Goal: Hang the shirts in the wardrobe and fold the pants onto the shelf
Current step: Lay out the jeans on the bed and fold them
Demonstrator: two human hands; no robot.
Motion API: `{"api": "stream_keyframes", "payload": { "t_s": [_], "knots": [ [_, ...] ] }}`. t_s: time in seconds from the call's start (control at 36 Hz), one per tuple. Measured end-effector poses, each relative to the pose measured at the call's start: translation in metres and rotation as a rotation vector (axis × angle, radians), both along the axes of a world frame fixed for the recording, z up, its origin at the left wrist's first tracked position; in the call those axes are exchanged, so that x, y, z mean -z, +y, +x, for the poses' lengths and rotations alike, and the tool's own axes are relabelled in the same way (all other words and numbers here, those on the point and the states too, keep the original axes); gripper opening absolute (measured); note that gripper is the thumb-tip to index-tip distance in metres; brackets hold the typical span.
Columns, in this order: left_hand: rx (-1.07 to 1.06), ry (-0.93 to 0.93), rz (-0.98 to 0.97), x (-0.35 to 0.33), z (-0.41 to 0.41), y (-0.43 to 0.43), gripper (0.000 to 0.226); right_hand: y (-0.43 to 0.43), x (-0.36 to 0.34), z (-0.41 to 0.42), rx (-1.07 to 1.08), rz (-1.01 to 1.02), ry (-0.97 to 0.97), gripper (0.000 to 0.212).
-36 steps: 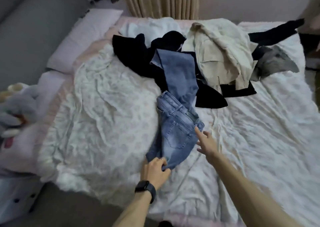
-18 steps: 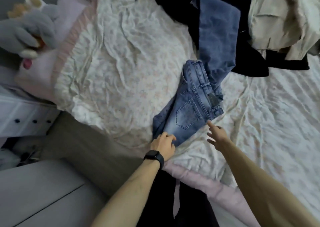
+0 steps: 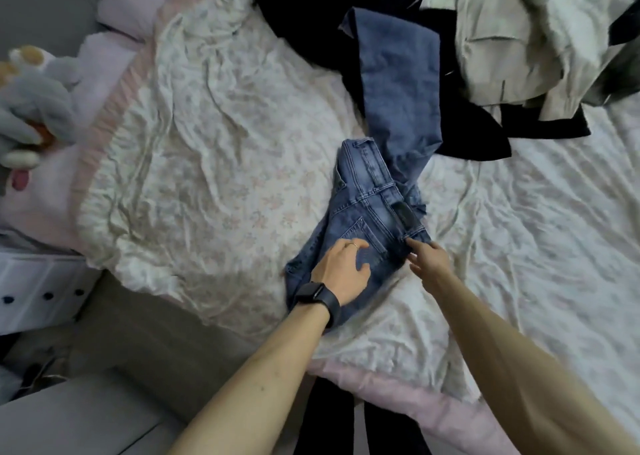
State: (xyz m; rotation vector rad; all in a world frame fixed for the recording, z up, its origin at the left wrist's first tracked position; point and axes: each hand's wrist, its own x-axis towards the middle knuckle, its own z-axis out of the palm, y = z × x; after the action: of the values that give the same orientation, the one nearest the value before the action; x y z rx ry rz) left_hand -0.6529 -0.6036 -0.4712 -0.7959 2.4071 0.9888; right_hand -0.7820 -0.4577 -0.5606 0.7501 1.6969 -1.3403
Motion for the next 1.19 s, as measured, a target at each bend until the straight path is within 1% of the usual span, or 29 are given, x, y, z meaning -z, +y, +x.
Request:
{"api": "stream_keyframes", "payload": {
  "t_s": [0.08,0.17,0.22,0.25,0.28,0.31,0.36,0.42,0.47,0.53,0.58,0.61,0.64,0.72,0.75,0.81,0.86,0.89,0.94,0.97,1.0,1.06,1.08,1.14,1.19],
  "knots": [
    [0.009,0.028,0.049,-0.002,-0.016,0.009,0.052,0.018,-0.03,0.01,-0.127,-0.154,0.008,0.016],
    [-0.079,0.11,0.24,-0.01,-0.032,0.024,0.066,0.039,-0.065,0.021,-0.299,-0.195,0.169,0.012],
    [-0.146,0.124,0.328,-0.014,-0.036,0.032,0.076,0.049,-0.08,0.028,-0.378,-0.207,0.244,0.003],
    [-0.157,0.128,0.328,-0.018,-0.038,0.035,0.078,0.054,-0.088,0.03,-0.409,-0.231,0.261,0.019],
    [-0.166,0.134,0.31,-0.02,-0.038,0.036,0.076,0.055,-0.099,0.033,-0.441,-0.274,0.259,0.035],
    [-0.179,0.147,0.292,-0.021,-0.038,0.036,0.071,0.056,-0.104,0.036,-0.483,-0.31,0.245,0.045],
    [-0.195,0.179,0.252,-0.028,-0.037,0.035,0.051,0.06,-0.12,0.037,-0.531,-0.338,0.225,0.051],
    [-0.209,0.202,0.206,-0.037,-0.033,0.031,0.03,0.064,-0.134,0.035,-0.543,-0.321,0.209,0.043],
    [-0.225,0.2,0.169,-0.044,-0.024,0.023,0.018,0.07,-0.139,0.033,-0.461,-0.267,0.213,0.027],
    [-0.232,0.186,0.149,-0.057,-0.012,0.018,0.015,0.082,-0.142,0.029,-0.354,-0.185,0.254,0.016],
    [-0.242,0.176,0.143,-0.076,0.001,0.012,0.016,0.09,-0.144,0.023,-0.355,-0.111,0.316,0.019],
    [-0.248,0.173,0.138,-0.087,0.009,0.009,0.017,0.091,-0.146,0.019,-0.402,-0.075,0.345,0.026],
    [-0.245,0.17,0.134,-0.096,0.015,0.006,0.017,0.091,-0.145,0.016,-0.469,-0.028,0.381,0.037],
    [-0.242,0.179,0.081,-0.128,0.037,-0.003,0.023,0.072,-0.147,0.004,-0.731,0.057,0.562,0.089],
    [-0.243,0.188,0.071,-0.137,0.044,-0.005,0.024,0.063,-0.148,-0.001,-0.804,0.062,0.62,0.102],
    [-0.276,0.215,0.04,-0.158,0.065,-0.011,0.023,0.036,-0.151,-0.007,-0.92,0.046,0.723,0.117],
    [-0.31,0.257,0.014,-0.173,0.081,-0.013,0.024,0.013,-0.152,-0.018,-0.932,0.032,0.79,0.123],
    [-0.335,0.276,0.003,-0.179,0.088,-0.014,0.025,0.004,-0.153,-0.023,-0.944,0.04,0.834,0.121],
    [-0.394,0.29,-0.031,-0.192,0.107,-0.016,0.024,-0.015,-0.158,-0.028,-1.045,0.075,0.896,0.108],
    [-0.403,0.289,-0.047,-0.196,0.111,-0.017,0.023,-0.02,-0.159,-0.032,-1.102,0.118,0.905,0.096],
    [-0.422,0.292,-0.068,-0.199,0.119,-0.018,0.023,-0.026,-0.163,-0.032,-1.156,0.156,0.928,0.08],
    [-0.468,0.3,-0.112,-0.204,0.136,-0.023,0.023,-0.038,-0.171,-0.028,-1.186,0.208,1.03,0.046],
    [-0.484,0.296,-0.134,-0.206,0.142,-0.024,0.023,-0.042,-0.174,-0.026,-1.187,0.232,1.089,0.037],
    [-0.511,0.29,-0.168,-0.209,0.153,-0.027,0.023,-0.048,-0.177,-0.025,-1.24,0.251,1.178,0.029],
    [-0.518,0.297,-0.195,-0.213,0.163,-0.03,0.022,-0.053,-0.186,-0.021,-1.348,0.281,1.163,0.024]
  ]
}}
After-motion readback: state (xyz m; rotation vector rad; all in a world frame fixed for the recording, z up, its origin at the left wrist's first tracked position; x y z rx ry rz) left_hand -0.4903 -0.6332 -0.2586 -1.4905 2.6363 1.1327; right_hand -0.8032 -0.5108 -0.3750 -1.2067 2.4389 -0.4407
